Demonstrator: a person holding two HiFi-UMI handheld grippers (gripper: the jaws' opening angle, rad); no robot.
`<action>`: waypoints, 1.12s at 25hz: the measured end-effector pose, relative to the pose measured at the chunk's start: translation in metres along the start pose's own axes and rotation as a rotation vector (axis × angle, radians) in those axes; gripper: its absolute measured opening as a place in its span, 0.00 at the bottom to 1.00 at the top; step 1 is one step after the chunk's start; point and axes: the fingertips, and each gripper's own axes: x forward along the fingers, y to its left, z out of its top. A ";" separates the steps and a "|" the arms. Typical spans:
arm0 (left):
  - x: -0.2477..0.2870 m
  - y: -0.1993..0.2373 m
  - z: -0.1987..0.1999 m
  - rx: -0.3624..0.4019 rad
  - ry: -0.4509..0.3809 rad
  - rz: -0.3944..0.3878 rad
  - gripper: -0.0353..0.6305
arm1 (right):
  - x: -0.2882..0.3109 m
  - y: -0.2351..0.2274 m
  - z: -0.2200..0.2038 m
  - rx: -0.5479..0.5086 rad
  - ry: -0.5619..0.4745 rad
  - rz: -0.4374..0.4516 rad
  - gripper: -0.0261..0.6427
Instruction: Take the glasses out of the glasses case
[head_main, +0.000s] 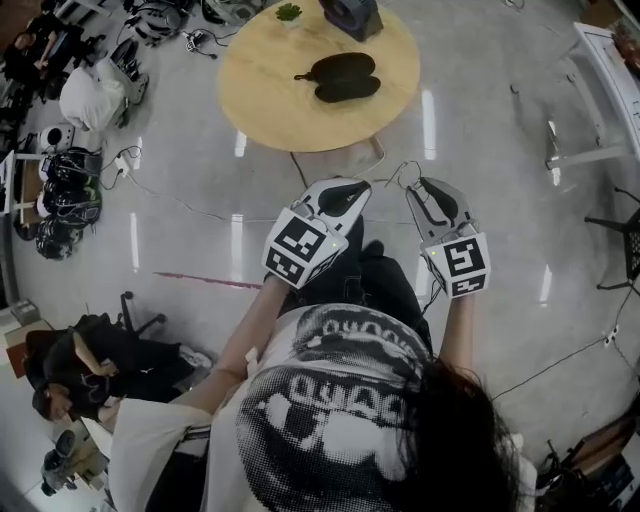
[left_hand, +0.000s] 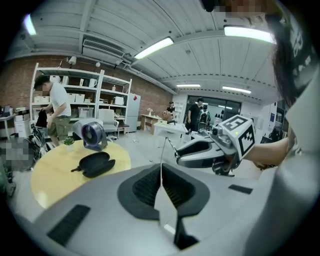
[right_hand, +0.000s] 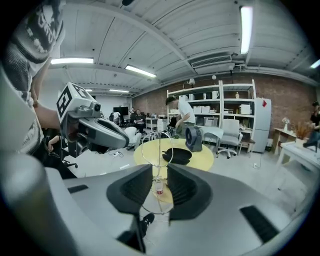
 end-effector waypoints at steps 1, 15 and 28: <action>-0.001 -0.002 0.001 0.005 -0.001 0.003 0.08 | -0.002 0.002 -0.001 0.004 -0.004 0.003 0.18; -0.032 -0.010 -0.001 0.045 0.020 0.045 0.08 | -0.012 0.034 -0.008 0.076 -0.015 0.045 0.18; -0.075 0.013 -0.015 0.049 -0.002 0.020 0.08 | 0.006 0.077 0.008 0.073 -0.003 0.014 0.18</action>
